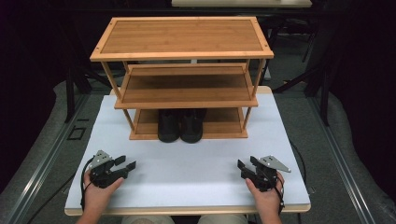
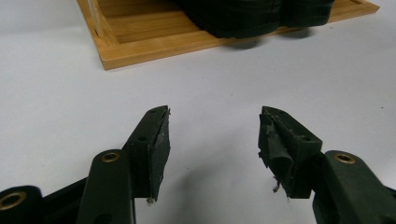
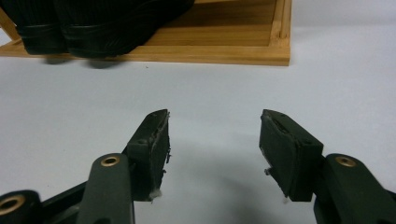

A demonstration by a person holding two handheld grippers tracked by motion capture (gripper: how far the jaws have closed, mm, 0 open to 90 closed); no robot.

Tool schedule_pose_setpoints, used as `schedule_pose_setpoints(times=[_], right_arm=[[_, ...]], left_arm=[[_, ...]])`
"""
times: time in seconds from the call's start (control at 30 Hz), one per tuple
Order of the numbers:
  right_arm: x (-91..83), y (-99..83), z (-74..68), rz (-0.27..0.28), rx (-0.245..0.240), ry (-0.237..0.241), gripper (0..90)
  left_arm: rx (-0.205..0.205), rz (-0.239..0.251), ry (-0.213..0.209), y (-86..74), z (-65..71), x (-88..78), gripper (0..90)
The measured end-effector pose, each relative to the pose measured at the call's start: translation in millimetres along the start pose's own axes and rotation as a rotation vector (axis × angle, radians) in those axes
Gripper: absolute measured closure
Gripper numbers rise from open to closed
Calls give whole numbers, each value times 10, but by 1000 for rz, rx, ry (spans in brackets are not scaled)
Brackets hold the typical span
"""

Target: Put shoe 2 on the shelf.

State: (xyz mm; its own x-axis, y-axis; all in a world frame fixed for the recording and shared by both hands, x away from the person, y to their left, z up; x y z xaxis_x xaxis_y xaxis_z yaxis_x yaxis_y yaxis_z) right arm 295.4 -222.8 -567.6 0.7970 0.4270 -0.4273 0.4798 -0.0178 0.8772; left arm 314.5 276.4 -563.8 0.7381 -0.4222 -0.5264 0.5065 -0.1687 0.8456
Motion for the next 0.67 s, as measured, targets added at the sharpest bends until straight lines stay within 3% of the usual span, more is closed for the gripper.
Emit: schedule_pose_setpoints(times=[0.27, 0.3, 0.67], right_arm=[[-2, -6, 10, 1, 12, -6, 421], [-12, -2, 5, -24, 9, -8, 421], [-22, -7, -34, 0, -3, 0, 406]], left_arm=[[-3, 5, -3, -1, 3, -9, 427], [-4, 6, 0, 1, -1, -9, 427], [-1, 16, -3, 30, 38, 9, 408]])
Point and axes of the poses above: each handheld gripper's, and its own axes: x roughly forward along the jaws, y roughly out of its top, z roughly to its right, the point moved 1 cm from there along x, roughly forward along the jaws, and after that the axes turned 5 degrees about y, right-handed, at the moved point
